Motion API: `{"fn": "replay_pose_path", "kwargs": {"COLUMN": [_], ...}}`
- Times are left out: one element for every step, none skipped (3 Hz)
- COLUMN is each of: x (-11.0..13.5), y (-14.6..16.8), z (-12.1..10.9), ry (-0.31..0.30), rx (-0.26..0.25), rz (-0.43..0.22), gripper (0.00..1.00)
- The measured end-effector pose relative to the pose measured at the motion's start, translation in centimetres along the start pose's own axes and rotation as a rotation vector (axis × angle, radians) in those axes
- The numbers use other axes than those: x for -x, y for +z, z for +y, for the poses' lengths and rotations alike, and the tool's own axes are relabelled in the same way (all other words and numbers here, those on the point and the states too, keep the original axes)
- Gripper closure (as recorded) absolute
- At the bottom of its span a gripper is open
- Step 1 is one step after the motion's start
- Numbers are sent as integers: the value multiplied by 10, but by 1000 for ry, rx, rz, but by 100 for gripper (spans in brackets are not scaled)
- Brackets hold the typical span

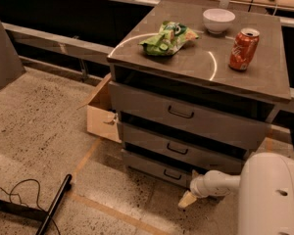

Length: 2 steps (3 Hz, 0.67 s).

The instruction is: Open bottom drawer

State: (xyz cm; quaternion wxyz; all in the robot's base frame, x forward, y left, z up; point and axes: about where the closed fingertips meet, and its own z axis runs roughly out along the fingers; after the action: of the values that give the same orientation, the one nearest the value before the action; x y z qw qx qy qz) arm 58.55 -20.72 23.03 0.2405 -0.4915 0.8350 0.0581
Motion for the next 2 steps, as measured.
{"fn": "replay_pose_path", "kwargs": {"x": [-9, -6], "y": [11, 20], "z": [-6, -14], "ry": [6, -21], "rx": [-12, -23], "rz": [15, 12], "gripper": [0, 0]}}
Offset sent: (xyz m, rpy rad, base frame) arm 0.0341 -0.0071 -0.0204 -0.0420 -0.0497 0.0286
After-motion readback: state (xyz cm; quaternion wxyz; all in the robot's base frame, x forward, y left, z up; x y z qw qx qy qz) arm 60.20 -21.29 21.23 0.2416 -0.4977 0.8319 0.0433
